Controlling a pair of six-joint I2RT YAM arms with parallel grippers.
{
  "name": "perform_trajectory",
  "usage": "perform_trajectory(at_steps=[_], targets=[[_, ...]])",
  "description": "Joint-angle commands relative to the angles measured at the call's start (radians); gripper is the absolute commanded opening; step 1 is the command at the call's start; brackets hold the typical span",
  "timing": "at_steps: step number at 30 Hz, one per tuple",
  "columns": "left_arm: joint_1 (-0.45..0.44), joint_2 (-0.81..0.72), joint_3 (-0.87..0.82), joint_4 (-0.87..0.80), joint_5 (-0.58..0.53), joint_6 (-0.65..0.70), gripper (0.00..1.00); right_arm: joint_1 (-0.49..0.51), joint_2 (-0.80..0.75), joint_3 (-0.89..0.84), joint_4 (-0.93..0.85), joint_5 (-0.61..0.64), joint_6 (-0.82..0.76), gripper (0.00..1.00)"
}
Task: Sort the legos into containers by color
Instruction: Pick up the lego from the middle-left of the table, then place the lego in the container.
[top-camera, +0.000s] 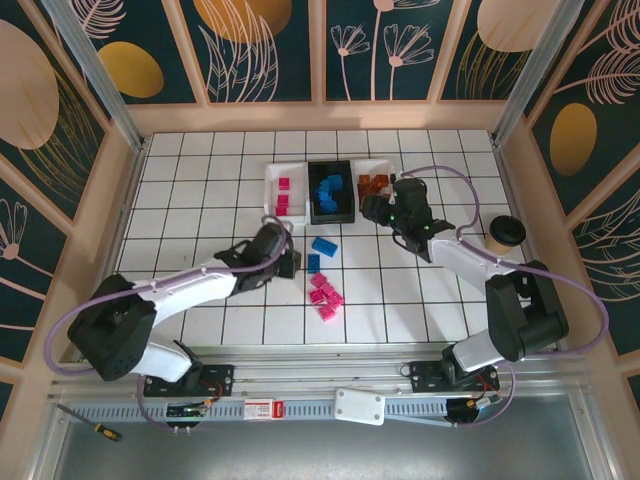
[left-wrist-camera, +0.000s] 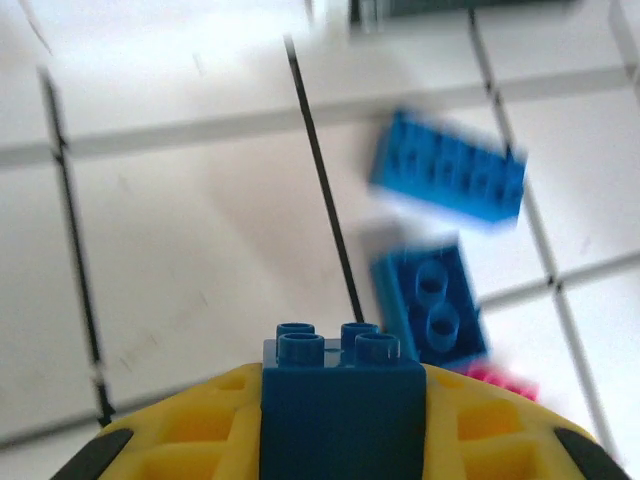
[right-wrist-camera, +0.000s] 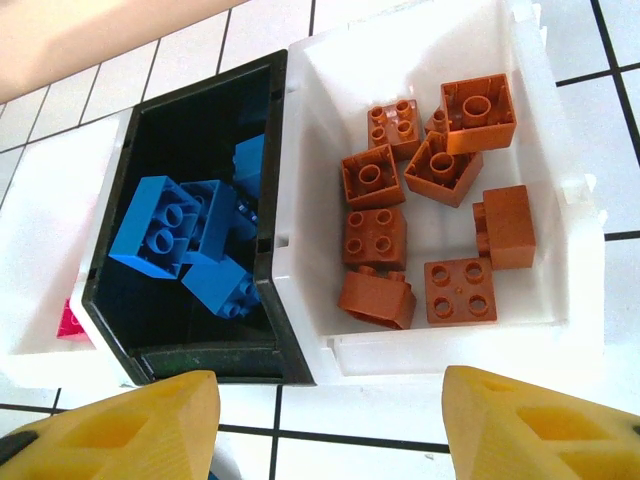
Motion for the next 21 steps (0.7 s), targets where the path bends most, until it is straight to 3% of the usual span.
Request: perform_trajectory(at_steps=[1,6,14,21], targets=[[0.084,-0.002,0.130,0.024,-0.015,0.033,0.19,0.002,-0.038,-0.034,0.041,0.000,0.026,0.61],[0.146,0.218,0.368,0.022,-0.050,0.073,0.18,0.004,-0.052,-0.071,0.043,-0.001,0.032,0.61],[0.215,0.502,0.611,0.002,-0.057,0.087,0.15,0.010,-0.105,-0.142,0.050,-0.014,0.039,0.61],[0.216,0.485,0.630,0.027,0.015,0.073,0.12,0.012,-0.150,-0.180,0.042,-0.001,0.039,0.61]])
